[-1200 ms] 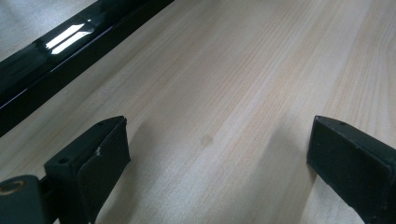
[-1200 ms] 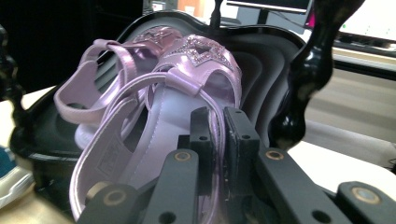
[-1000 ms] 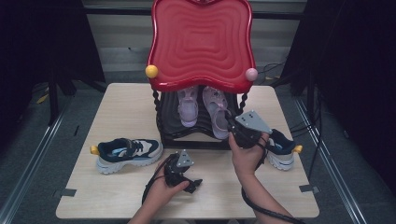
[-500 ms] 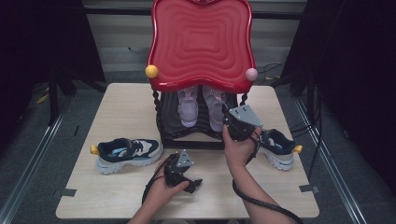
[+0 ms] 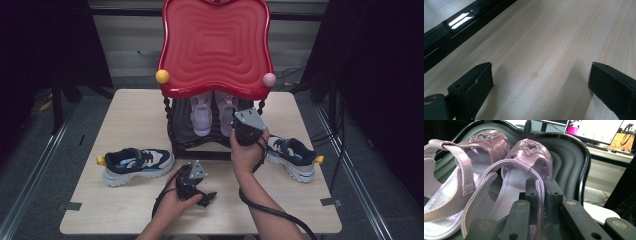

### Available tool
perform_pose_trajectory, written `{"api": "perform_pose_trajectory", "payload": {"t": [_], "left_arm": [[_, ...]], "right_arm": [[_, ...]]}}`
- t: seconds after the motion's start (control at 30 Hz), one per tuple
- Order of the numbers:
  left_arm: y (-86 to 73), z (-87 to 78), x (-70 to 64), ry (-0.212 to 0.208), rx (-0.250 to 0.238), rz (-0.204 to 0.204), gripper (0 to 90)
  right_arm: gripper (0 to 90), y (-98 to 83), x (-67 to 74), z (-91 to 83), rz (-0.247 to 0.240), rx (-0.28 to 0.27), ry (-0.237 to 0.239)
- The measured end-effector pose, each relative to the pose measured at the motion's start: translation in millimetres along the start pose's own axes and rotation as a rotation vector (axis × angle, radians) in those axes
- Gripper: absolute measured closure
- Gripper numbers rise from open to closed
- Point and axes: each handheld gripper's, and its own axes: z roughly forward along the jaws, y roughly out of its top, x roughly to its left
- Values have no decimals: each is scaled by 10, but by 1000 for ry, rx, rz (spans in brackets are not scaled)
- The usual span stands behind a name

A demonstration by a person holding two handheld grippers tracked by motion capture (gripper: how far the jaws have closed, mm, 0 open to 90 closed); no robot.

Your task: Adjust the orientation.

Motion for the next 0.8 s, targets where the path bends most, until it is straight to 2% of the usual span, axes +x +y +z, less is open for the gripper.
{"api": "perform_pose_trajectory", "payload": {"t": [0.2,0.37,0.8], "left_arm": [[2,-4,0,3,6,1,52],[2,-4,0,2,6,2,52],[1,-2,-1,1,3,-1,52]], "right_arm": [[816,-26,65,66,20,0,-4],[816,-39,80,90,15,-5,-20],[792,-82,120,113,24,-3,19]]}}
